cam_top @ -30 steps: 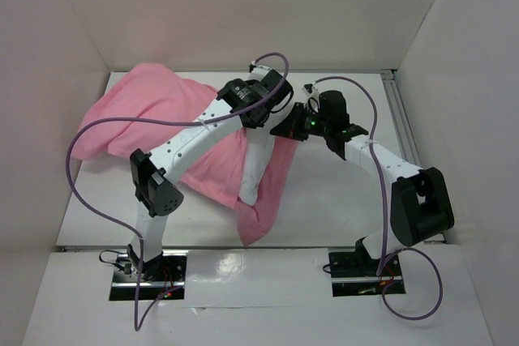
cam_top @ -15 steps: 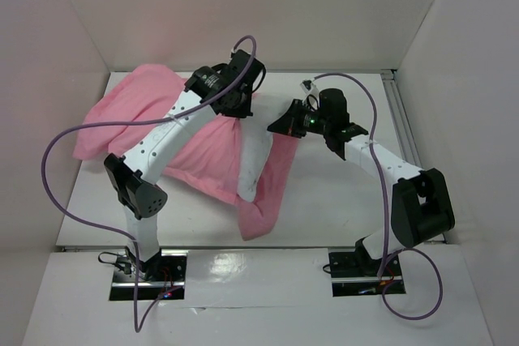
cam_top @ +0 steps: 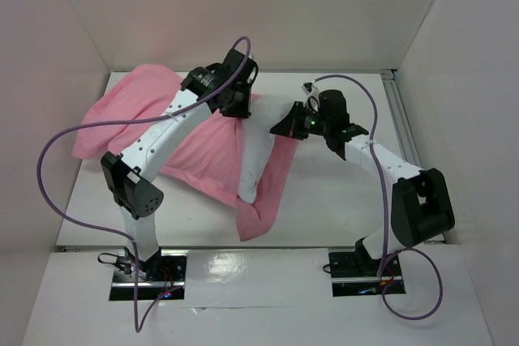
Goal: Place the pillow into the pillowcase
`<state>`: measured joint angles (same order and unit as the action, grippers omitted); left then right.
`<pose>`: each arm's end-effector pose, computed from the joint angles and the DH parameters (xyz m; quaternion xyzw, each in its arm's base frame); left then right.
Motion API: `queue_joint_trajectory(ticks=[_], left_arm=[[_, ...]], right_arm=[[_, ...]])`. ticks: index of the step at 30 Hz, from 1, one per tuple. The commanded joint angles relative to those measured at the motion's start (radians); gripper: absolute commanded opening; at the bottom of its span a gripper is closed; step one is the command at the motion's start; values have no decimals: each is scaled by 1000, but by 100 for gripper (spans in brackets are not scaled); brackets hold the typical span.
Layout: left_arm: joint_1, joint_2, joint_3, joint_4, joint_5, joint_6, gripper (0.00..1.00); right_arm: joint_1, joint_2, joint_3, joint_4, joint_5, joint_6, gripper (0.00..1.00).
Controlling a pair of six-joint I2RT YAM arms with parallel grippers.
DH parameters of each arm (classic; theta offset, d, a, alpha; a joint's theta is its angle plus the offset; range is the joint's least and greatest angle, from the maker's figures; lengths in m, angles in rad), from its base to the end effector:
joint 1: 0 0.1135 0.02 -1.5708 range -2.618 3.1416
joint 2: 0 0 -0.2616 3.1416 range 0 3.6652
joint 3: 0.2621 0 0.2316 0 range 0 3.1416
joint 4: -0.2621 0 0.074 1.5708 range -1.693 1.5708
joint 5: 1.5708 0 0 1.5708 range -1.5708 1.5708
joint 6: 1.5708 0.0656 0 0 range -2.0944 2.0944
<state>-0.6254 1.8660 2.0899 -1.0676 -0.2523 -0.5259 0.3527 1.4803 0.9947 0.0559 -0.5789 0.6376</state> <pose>0.3276 -0.2164 0.3692 0.0014 0.9283 -0.0934 0.3599 0.3061 0.1509 0.2690 -0.0381 0.8203 0.4573 0.3413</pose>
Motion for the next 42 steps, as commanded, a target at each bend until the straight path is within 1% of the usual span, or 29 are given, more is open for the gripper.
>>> queue_joint_trajectory(ticks=[1, 2, 5, 6, 9, 10, 12, 13, 15, 16, 18, 21, 25, 28, 32, 34, 39, 42], left_arm=[[23, -24, -10, 43, -10, 26, 36], [23, -24, -10, 43, -10, 26, 30], [23, -37, -19, 43, -21, 15, 27], [23, -37, -19, 55, -21, 15, 24], [32, -59, -19, 55, -33, 15, 23], [32, -59, -19, 55, -21, 15, 32], [53, -85, -19, 64, 4, 6, 40], [64, -94, -30, 64, 40, 6, 42], [98, -119, -50, 98, 77, 6, 42], [98, -119, -69, 98, 77, 6, 42], [121, -130, -80, 110, 103, 6, 37], [121, -130, -90, 110, 114, 6, 31], [121, -130, -99, 110, 123, 15, 28], [121, -130, -99, 110, 160, 15, 34], [121, -119, -99, 123, 206, 15, 51], [121, -128, -125, 135, 238, 15, 62], [121, -128, -149, 144, 262, 24, 63], [121, -117, -162, 144, 262, 24, 58]], right_arm=[[-6, -25, 4, 9, 1, -16, 0], [-6, -25, 4, 9, 1, -16, 0], [-6, -25, 4, -1, 1, -16, 0], [-6, -25, 4, -1, 1, -16, 0], [-6, -25, 4, -1, 1, -16, 0], [-6, -25, 4, -1, 1, -16, 0], [-6, -25, 4, -1, 1, -16, 0], [-6, -25, 4, -1, 1, -16, 0], [3, -25, 4, -1, 1, -16, 0], [3, -25, 4, -1, 1, -16, 0], [3, -25, 4, -1, 1, -16, 0], [3, -25, 4, -1, 1, -16, 0], [3, -25, 13, -1, 1, -16, 0], [12, -15, 13, -1, 1, -16, 0], [12, -15, 13, -1, 1, -16, 0], [12, -15, 22, -1, 1, -16, 0], [12, -6, 22, -1, 1, -16, 0], [12, -6, 22, -1, 1, -16, 0]])
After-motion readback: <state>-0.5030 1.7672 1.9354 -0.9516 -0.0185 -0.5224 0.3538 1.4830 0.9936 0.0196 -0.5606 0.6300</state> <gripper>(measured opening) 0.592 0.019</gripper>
